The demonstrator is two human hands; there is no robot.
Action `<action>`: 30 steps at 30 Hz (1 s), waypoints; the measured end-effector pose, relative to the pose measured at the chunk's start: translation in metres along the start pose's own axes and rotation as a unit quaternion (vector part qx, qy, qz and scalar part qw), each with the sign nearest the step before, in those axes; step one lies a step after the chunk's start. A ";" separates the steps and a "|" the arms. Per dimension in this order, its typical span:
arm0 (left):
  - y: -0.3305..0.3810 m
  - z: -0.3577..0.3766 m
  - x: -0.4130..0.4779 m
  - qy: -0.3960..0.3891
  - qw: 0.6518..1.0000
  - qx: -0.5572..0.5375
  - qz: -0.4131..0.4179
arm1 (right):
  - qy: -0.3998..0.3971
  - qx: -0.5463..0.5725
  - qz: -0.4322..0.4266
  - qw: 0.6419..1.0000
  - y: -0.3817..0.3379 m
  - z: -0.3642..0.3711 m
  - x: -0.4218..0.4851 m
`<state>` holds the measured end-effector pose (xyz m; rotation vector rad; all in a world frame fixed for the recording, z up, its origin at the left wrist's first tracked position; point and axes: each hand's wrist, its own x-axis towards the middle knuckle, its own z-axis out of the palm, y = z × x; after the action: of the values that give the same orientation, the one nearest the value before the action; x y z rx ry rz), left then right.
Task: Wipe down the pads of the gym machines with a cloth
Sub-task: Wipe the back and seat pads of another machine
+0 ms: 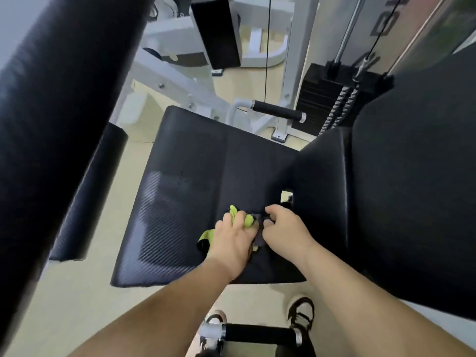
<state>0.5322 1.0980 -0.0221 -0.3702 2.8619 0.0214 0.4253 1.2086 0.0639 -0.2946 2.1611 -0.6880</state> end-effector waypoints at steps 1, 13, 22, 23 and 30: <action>-0.009 -0.004 0.004 -0.001 0.999 0.006 0.041 | -0.006 -0.003 -0.005 1.000 -0.004 -0.006 0.005; -0.039 -0.018 0.040 0.156 0.925 -0.078 -0.338 | -0.045 -0.104 -0.063 0.992 -0.044 -0.040 0.071; -0.090 -0.051 0.121 0.189 0.912 -0.096 -0.351 | 0.035 -0.460 -0.151 0.874 -0.049 -0.092 0.145; -0.080 -0.049 0.134 0.192 0.882 -0.111 -0.417 | 0.039 -0.474 -0.157 0.866 -0.045 -0.093 0.148; 0.007 -0.009 0.130 0.087 0.989 -0.033 -0.116 | 0.020 -0.557 -0.171 0.812 -0.030 -0.087 0.159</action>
<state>0.4070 1.0720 -0.0458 -0.7526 2.9734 0.0413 0.2568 1.1482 0.0219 -1.3015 2.3374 0.5122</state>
